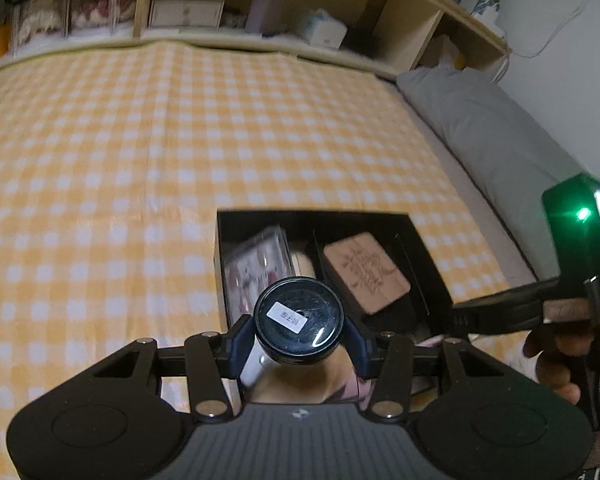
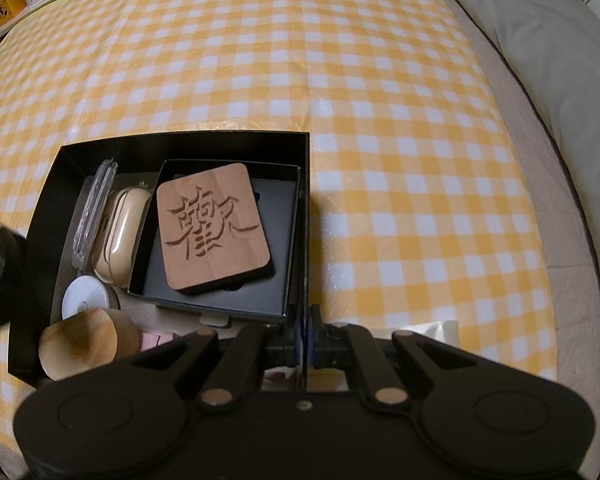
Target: Organize rigid objects
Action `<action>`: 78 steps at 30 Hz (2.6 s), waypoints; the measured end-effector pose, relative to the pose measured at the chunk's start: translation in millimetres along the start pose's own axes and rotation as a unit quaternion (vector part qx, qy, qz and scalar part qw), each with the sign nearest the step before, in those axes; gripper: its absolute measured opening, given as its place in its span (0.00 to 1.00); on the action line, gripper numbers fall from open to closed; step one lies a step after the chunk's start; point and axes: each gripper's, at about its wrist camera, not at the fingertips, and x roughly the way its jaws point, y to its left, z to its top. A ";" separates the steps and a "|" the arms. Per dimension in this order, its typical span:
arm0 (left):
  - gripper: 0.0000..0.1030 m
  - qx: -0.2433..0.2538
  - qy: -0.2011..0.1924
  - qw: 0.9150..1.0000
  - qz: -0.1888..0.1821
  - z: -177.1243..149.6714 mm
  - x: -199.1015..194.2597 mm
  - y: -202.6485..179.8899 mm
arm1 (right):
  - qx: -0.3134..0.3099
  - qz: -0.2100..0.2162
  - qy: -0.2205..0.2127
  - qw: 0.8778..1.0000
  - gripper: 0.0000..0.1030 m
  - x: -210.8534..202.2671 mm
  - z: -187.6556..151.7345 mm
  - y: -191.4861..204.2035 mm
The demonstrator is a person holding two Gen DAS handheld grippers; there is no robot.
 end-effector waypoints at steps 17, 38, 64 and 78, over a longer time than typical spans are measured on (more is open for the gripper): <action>0.71 -0.014 0.002 1.000 -0.001 -1.5 11.4 3.5 | 0.000 0.000 0.000 1.000 0.04 0.5 0.3 0.7; 0.96 0.004 0.003 1.000 -0.013 -1.4 -4.2 1.4 | -0.001 -0.001 0.000 1.000 0.04 0.7 0.3 1.5; 1.00 0.043 -0.065 0.997 0.027 -52.8 -106.4 -0.9 | 0.005 -0.002 -0.006 1.000 0.04 -1.3 0.0 0.1; 1.00 0.035 -0.116 0.990 0.079 -52.2 -136.9 11.4 | 0.087 0.026 -0.102 0.991 0.49 -113.7 -33.8 -19.3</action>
